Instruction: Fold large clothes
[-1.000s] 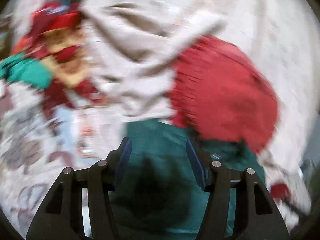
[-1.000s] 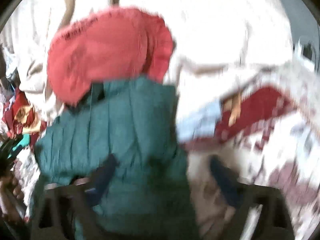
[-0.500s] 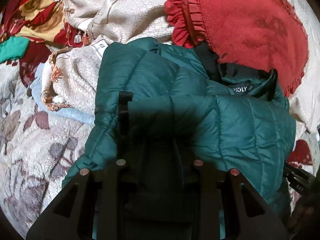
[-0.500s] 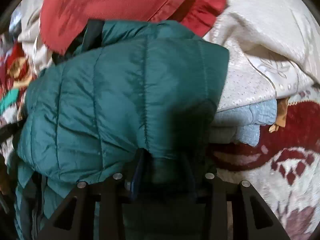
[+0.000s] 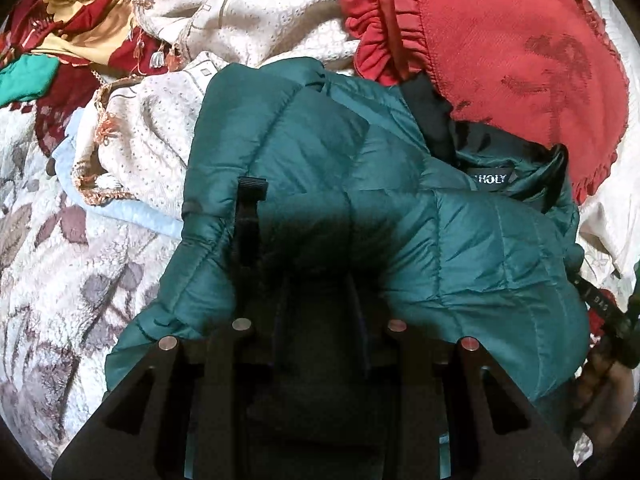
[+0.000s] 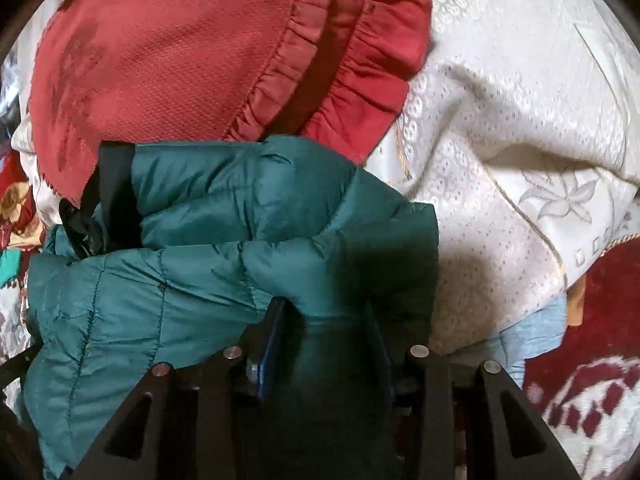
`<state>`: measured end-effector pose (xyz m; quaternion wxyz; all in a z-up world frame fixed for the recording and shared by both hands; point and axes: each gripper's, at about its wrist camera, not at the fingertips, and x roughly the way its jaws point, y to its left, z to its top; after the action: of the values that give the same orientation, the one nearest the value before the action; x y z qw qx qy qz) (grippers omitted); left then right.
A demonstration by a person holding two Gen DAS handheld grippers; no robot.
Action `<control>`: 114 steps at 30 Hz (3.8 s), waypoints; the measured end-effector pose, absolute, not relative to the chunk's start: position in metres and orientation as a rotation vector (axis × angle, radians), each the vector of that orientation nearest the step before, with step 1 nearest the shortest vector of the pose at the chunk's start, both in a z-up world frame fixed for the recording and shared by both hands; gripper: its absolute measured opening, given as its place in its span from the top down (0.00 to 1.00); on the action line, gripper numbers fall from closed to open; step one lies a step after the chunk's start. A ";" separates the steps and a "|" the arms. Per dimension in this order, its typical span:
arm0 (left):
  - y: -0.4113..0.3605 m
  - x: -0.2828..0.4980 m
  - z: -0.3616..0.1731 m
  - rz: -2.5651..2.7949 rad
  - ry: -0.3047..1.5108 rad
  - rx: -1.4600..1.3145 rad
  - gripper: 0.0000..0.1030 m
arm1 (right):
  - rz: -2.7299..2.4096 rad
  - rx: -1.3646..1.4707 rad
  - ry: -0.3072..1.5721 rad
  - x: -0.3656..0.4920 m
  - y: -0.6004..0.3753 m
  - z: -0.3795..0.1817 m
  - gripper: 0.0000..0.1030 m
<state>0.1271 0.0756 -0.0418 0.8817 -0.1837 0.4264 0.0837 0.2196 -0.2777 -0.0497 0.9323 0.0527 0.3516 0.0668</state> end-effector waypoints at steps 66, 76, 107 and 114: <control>0.144 -0.158 -0.052 -0.287 0.855 -0.515 0.78 | 0.452 0.324 0.732 -0.160 -0.331 -0.115 0.34; 0.139 -0.152 -0.063 -0.251 0.916 -0.479 0.69 | 0.491 0.335 0.779 -0.162 -0.321 -0.123 0.37; 0.127 -0.231 -0.004 -0.253 0.751 -0.418 0.91 | 0.418 0.211 0.553 -0.229 -0.324 -0.057 0.88; 0.119 -0.245 0.021 -0.230 0.720 -0.379 0.91 | 0.422 0.190 0.516 -0.259 -0.326 -0.035 0.88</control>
<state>-0.2450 0.1194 0.0209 0.9119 -0.1839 0.3495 -0.1118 -0.2586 -0.3260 -0.0348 0.9406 0.0930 0.2527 0.2068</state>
